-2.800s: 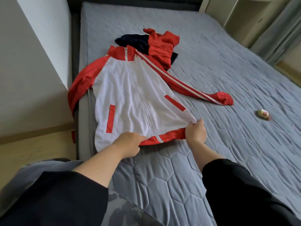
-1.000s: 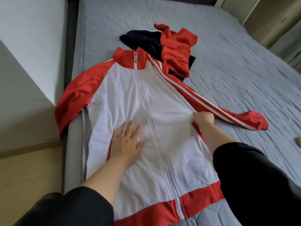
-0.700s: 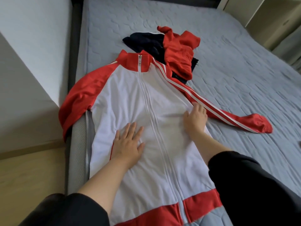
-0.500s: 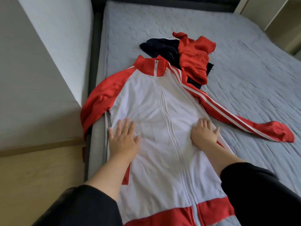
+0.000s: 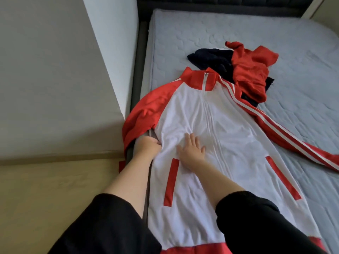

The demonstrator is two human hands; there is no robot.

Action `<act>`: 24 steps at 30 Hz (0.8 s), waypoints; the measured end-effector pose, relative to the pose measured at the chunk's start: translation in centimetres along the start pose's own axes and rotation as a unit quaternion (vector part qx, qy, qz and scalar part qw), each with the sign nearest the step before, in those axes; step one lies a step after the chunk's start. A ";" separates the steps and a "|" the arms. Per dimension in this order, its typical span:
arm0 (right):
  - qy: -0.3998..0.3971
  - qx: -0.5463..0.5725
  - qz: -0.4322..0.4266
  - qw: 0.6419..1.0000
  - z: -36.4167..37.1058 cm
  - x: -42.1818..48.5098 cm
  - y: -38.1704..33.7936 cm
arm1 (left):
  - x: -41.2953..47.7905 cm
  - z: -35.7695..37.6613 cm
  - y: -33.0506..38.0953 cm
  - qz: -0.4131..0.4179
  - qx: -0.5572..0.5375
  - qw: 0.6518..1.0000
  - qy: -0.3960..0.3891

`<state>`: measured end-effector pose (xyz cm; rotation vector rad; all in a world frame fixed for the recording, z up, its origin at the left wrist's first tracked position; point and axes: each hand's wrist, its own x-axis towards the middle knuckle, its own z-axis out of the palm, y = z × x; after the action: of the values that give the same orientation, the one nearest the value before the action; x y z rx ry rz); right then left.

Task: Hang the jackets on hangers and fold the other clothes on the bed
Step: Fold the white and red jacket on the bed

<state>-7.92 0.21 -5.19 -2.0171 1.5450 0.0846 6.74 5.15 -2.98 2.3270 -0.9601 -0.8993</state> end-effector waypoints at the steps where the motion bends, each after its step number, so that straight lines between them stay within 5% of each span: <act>1: -0.004 0.001 -0.003 1.000 0.0 0.0 0.2 | -0.2 0.0 0.1 0.005 -0.012 0.999 -0.036; 6: -0.016 0.012 -0.007 1.000 -0.3 0.4 0.9 | -1.2 0.5 0.6 -0.023 -0.176 0.971 -0.162; 14: -0.026 0.014 0.000 1.000 -0.4 0.7 0.8 | -1.5 0.4 0.6 -0.017 -0.214 0.971 -0.105; 17: -0.023 0.013 0.001 1.000 -0.3 0.7 0.8 | -0.4 -0.5 -0.1 -0.073 -0.192 0.978 0.031; 19: -0.014 0.003 0.005 1.000 -0.1 0.6 0.6 | 0.2 -1.5 -1.0 -0.151 -0.201 0.962 0.106; 22: 0.013 -0.020 0.006 1.000 0.6 0.1 0.4 | 0.9 -2.2 -1.9 -0.210 -0.311 0.925 0.067; 24: 0.046 -0.044 0.003 0.998 1.4 -0.3 0.3 | 1.1 -2.5 -1.5 -0.225 -0.498 0.837 0.007</act>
<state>-7.87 1.06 -6.38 -2.1123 1.6296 0.0644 9.77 5.73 -2.71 1.5994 0.1491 -1.1731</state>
